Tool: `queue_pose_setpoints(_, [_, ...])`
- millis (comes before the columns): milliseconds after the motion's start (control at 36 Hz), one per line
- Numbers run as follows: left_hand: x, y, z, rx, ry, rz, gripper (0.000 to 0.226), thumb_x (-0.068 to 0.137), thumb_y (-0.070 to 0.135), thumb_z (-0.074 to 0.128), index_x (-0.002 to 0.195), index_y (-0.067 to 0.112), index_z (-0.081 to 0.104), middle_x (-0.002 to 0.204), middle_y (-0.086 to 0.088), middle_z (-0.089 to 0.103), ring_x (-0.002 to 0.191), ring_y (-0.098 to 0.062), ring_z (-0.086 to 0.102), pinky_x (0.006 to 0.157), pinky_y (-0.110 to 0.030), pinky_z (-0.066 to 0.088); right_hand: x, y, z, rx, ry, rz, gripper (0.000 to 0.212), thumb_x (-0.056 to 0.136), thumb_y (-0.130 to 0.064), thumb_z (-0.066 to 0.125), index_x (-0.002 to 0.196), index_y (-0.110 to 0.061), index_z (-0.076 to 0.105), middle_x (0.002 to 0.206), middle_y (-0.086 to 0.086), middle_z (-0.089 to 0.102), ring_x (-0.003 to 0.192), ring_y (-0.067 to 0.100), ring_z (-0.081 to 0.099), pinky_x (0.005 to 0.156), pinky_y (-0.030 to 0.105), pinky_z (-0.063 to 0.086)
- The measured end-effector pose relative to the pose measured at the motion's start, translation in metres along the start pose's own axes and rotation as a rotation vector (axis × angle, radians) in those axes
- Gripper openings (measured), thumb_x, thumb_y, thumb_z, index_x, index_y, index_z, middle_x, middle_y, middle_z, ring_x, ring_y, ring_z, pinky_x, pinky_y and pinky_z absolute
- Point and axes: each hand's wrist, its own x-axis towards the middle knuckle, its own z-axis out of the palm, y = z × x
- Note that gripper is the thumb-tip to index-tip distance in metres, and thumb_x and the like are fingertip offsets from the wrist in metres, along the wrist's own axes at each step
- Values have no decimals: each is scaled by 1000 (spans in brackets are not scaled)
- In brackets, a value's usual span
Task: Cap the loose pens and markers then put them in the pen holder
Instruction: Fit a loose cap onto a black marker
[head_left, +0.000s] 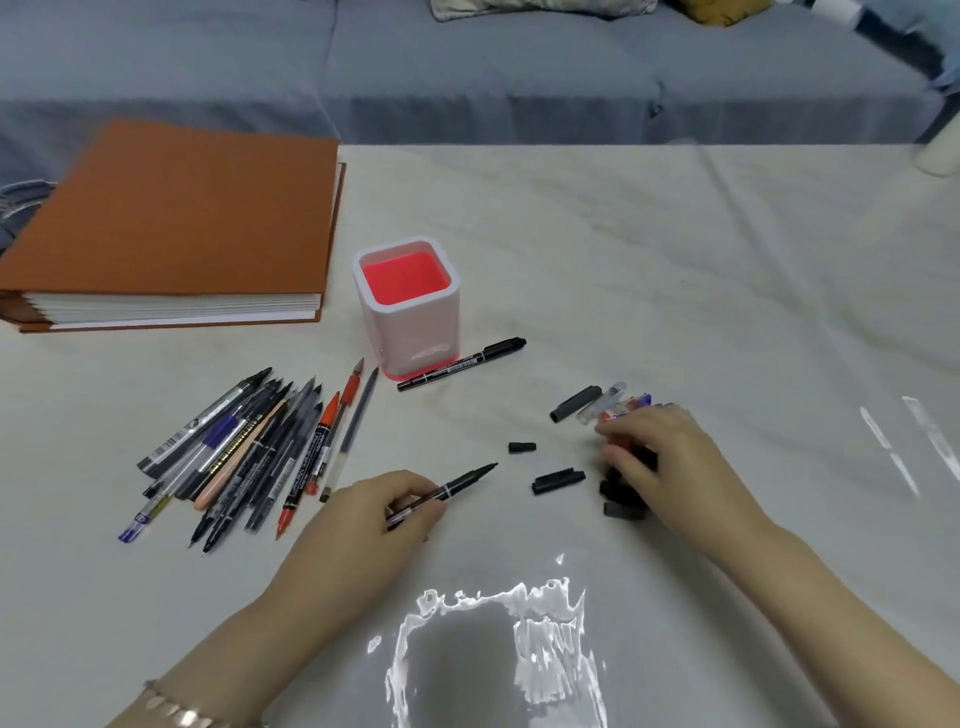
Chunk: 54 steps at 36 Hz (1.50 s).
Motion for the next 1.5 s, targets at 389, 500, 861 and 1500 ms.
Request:
queue_pose_setpoints(389, [2, 21, 18, -90, -24, 16, 19, 85, 26, 59, 73, 41, 61, 76, 30, 64, 72, 6, 60, 66, -16, 43, -8, 26, -19, -79, -188, 310, 14, 83, -25, 61, 92, -15, 65, 84, 3, 60, 79, 20, 56, 72, 35, 47])
queue_pose_setpoints(500, [0, 22, 14, -125, -6, -3, 20, 84, 25, 60, 71, 40, 63, 75, 21, 67, 68, 2, 62, 67, -18, 44, -4, 22, -10, -17, -166, 299, 8, 80, -22, 63, 81, -14, 62, 75, 3, 58, 70, 18, 54, 59, 21, 40])
queue_pose_setpoints(861, [-2, 18, 10, -195, 8, -46, 20, 84, 23, 61, 71, 38, 64, 71, 14, 68, 57, 2, 58, 59, -19, 41, -1, 7, 1, 19, 66, 293, 11, 84, -33, 60, 84, -23, 56, 73, -11, 46, 70, 12, 46, 59, 26, 33])
queue_pose_setpoints(1500, [-5, 15, -1, -344, 30, -1, 16, 81, 22, 64, 75, 37, 67, 67, 13, 68, 65, 0, 63, 64, -8, 45, -2, -68, -21, 1053, 91, 339, 17, 85, -2, 54, 88, -14, 66, 64, 1, 72, 58, 10, 66, 63, 15, 54])
